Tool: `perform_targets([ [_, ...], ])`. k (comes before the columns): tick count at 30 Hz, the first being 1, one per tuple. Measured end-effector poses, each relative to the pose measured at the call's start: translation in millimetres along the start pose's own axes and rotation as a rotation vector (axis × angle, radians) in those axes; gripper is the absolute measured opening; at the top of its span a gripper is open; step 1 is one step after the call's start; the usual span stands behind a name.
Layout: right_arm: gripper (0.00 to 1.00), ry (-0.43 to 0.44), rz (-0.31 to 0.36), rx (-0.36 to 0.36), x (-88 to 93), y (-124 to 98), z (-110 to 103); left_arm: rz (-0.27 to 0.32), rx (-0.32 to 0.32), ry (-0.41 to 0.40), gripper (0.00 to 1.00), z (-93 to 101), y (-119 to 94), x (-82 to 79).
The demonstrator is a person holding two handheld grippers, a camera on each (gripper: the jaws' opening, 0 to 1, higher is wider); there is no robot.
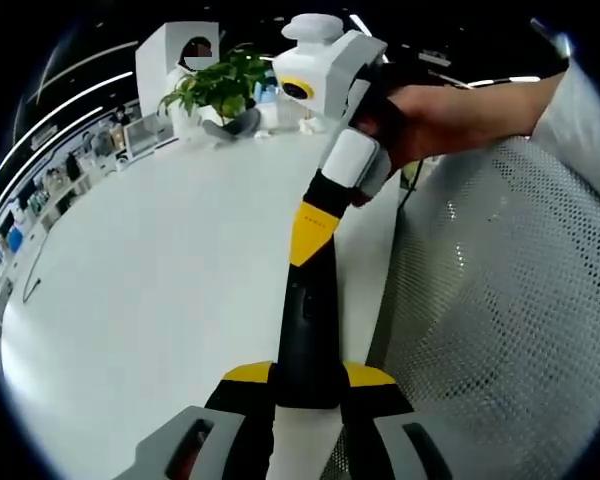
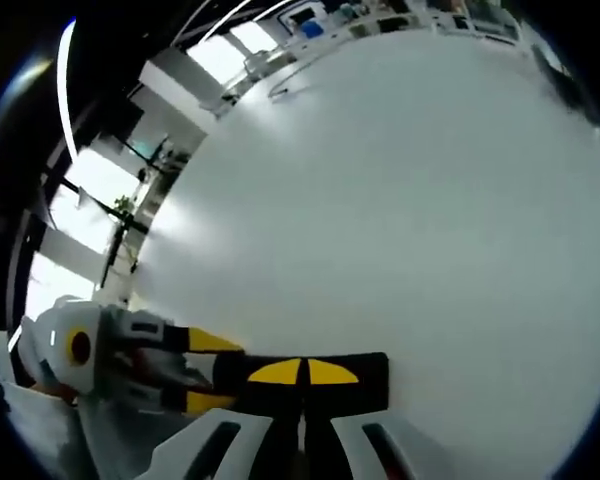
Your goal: Press the specified remote control buttons in sequence, fully releasing each button before pressing the next.
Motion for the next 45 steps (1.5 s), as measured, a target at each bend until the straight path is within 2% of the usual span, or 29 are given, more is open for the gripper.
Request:
perform_targets([
  [7, 0.0, 0.006, 0.005, 0.004, 0.1, 2, 0, 0.001, 0.0, 0.002, 0.24, -0.3, 0, 0.1],
  [10, 0.0, -0.025, 0.0, 0.025, -0.7, 3, -3, 0.001, 0.0, 0.002, 0.24, -0.4, 0, 0.1],
  [15, 0.0, -0.027, 0.002, 0.021, -0.6, 2, -2, -0.001, 0.0, 0.004, 0.24, -0.2, 0, -0.1],
  [19, 0.0, -0.073, 0.0, 0.034, -1.1, 2, -5, -0.002, 0.0, 0.001, 0.24, -0.3, 0, 0.0],
  [27, 0.0, -0.071, -0.035, 0.037, -1.4, -2, -5, -0.005, -0.002, -0.001, 0.24, 0.3, 0, -0.1],
  [31, 0.0, -0.073, -0.02, 0.052, -2.4, -7, -3, -0.005, -0.002, -0.003, 0.24, 0.5, 0, -0.2],
  [34, 0.0, -0.05, -0.025, 0.031, -2.5, -7, -3, -0.007, -0.007, -0.009, 0.24, 1.0, 0, -0.5],
  [38, 0.0, -0.051, -0.057, 0.012, 0.0, -5, -8, -0.006, -0.01, -0.015, 0.25, 1.3, 0, -0.7],
  [45, 0.0, -0.062, -0.068, 0.005, 1.4, -5, -9, -0.005, -0.013, -0.018, 0.25, 1.4, 0, -0.8],
])
Point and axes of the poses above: the point that each gripper's makers call its tool centre point, and the gripper's own axes: y roughly forward along the fingers, z roughly to its right, x roughly out of its underside, the point moved 9 cm from there along -y, roughly backward along the fingers, and after that the axes turned 1 degree about -z, right-handed, at the moved point
